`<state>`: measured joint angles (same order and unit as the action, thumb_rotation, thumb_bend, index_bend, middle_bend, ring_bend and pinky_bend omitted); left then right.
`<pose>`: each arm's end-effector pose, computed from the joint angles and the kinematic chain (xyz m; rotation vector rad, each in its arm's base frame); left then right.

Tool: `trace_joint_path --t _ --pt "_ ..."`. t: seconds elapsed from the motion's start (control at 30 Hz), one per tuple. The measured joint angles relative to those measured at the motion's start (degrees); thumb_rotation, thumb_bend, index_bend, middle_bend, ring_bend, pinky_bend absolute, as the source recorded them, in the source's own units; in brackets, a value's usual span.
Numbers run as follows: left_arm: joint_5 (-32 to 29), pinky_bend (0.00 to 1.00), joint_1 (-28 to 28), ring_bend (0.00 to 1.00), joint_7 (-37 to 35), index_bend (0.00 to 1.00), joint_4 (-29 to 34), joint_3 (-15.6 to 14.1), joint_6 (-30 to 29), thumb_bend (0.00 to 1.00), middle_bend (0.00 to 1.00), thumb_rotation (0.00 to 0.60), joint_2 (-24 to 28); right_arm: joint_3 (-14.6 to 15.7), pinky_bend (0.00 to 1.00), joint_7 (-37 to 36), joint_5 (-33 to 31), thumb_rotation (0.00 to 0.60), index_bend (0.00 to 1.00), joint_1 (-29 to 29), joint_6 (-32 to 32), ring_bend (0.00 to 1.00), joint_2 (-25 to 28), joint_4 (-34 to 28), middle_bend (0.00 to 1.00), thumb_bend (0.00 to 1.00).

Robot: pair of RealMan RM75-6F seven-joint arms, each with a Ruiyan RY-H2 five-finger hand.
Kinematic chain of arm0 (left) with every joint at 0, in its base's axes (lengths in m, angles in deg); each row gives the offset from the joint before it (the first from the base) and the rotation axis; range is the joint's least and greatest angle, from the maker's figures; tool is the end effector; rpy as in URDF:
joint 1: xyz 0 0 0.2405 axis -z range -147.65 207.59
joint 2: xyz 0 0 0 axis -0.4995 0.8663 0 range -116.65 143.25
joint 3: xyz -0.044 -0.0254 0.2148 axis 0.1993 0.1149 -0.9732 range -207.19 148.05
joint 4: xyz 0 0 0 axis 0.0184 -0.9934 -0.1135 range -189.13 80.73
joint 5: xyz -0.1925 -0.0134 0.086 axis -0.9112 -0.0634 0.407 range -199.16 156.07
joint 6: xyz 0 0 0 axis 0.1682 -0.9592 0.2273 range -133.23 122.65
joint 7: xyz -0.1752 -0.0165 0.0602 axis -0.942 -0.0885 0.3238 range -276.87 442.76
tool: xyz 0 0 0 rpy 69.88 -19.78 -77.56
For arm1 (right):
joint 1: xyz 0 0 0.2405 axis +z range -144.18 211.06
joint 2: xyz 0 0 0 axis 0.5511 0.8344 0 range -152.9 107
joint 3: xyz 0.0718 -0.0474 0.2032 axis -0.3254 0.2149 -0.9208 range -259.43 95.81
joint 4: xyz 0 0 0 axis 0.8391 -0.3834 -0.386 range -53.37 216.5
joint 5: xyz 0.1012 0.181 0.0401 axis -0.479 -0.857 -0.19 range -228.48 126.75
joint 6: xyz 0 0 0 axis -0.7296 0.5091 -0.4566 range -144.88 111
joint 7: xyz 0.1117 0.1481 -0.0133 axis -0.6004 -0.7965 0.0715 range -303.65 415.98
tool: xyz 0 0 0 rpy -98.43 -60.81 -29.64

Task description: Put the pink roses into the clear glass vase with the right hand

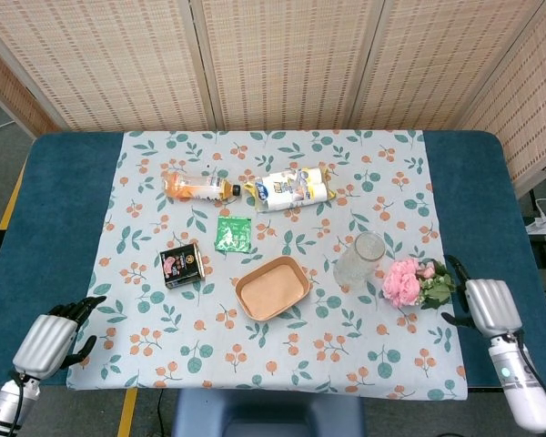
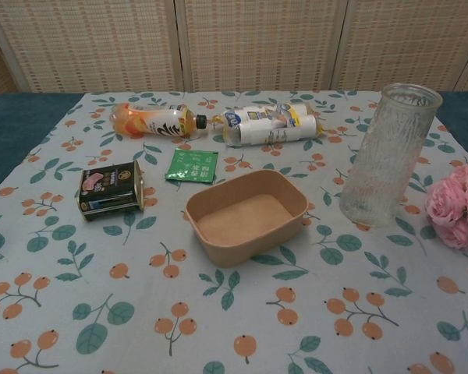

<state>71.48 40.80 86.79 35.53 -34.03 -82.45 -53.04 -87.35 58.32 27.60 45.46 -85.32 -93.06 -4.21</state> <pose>-0.2657 0.2146 0.0821 -1.7300 -0.8987 -0.8042 -0.2991 -0.2633 0.0909 1.4820 -1.0400 0.7568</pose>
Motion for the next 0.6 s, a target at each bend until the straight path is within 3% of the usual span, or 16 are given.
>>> trace_joint_path --t 0.1,0.4,0.6 --pt "-0.5 0.38 0.0 0.32 0.0 0.15 -0.1 0.1 0.3 0.42 0.22 0.6 0.0 -0.5 1.0 -2.8 -2.1 0.6 0.15 2.5 5.5 0.93 -1.5 2.6 0.83 0.0" --pt "-0.1 0.38 0.2 0.32 0.5 0.15 -0.1 -0.1 0.7 0.42 0.22 0.6 -0.2 -1.8 1.0 -2.4 -8.6 0.6 0.22 6.5 12.1 0.94 -6.8 11.3 0.84 0.0" --pt "-0.3 0.38 0.3 0.32 0.8 0.15 0.0 -0.1 1.0 0.42 0.22 0.6 -0.3 -1.9 1.0 -3.7 -10.6 0.6 0.27 8.5 17.8 0.95 -7.9 13.5 0.85 0.0"
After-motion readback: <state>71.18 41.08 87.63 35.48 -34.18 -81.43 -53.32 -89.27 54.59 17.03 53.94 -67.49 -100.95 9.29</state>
